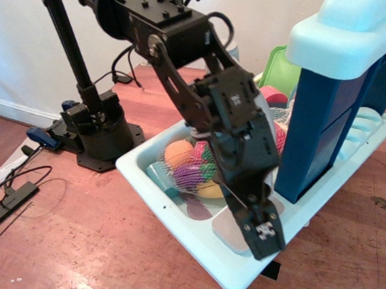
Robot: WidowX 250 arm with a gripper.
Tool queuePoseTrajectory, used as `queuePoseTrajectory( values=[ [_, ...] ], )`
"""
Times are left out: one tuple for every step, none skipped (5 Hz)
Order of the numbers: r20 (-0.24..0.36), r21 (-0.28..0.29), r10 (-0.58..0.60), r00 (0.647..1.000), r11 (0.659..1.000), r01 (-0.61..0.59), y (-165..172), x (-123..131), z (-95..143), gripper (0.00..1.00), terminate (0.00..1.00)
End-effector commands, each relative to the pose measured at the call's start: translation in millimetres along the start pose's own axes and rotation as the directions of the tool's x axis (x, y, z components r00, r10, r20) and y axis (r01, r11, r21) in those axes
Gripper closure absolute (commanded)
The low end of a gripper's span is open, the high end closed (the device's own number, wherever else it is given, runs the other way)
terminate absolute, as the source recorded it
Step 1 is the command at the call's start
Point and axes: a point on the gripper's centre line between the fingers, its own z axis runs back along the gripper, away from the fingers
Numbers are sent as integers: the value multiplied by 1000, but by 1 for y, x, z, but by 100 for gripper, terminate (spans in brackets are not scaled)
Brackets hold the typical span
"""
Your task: Turn lever vertical to front
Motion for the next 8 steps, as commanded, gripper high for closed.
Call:
queuePoseTrajectory(
  values=[
    [69,-74,42,997,997,-36,18,7,31,0,0],
    [76,-75,44,996,996,-38,30,10,32,0,0],
    [81,-84,66,995,995,-60,37,8,22,0,0],
    [66,-94,69,995,994,-62,36,12,6,0,0],
    [54,-105,74,996,992,-68,35,13,-5,0,0],
    [68,-76,100,993,993,-95,55,9,14,0,0],
    [106,-18,120,987,993,-119,91,3,52,0,0],
    [122,5,146,982,989,-148,119,-10,74,0,0]
  ],
)
